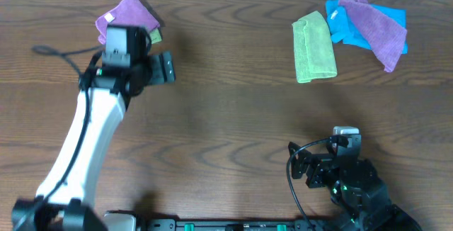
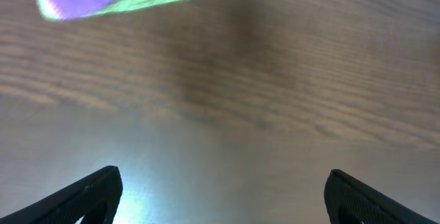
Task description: Fold the cloth
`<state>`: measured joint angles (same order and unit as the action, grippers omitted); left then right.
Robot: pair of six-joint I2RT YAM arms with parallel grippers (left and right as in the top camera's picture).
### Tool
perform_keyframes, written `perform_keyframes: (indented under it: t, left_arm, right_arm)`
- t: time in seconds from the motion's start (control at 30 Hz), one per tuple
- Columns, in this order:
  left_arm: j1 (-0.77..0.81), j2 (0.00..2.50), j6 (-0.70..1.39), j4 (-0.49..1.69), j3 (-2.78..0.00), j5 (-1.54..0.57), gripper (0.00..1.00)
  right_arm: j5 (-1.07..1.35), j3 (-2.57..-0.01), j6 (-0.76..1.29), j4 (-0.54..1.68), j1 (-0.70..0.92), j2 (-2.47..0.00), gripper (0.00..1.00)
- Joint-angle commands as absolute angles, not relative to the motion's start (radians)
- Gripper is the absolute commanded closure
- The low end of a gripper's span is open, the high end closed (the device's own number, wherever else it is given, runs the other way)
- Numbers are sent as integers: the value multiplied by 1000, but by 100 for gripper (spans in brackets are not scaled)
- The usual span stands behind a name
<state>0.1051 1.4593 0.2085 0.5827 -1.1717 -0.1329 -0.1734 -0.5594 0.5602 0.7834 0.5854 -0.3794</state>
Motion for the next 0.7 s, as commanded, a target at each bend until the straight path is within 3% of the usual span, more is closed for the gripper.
perform_keyframes:
  t: [0.0, 0.67]
  left_arm:
    - [104, 1350, 197, 571, -1086, -66, 5]
    - [103, 655, 109, 424, -493, -20, 5]
  right_arm:
    - [-183, -554, 575, 783, 580, -378, 1]
    - [-183, -554, 575, 783, 580, -378, 1]
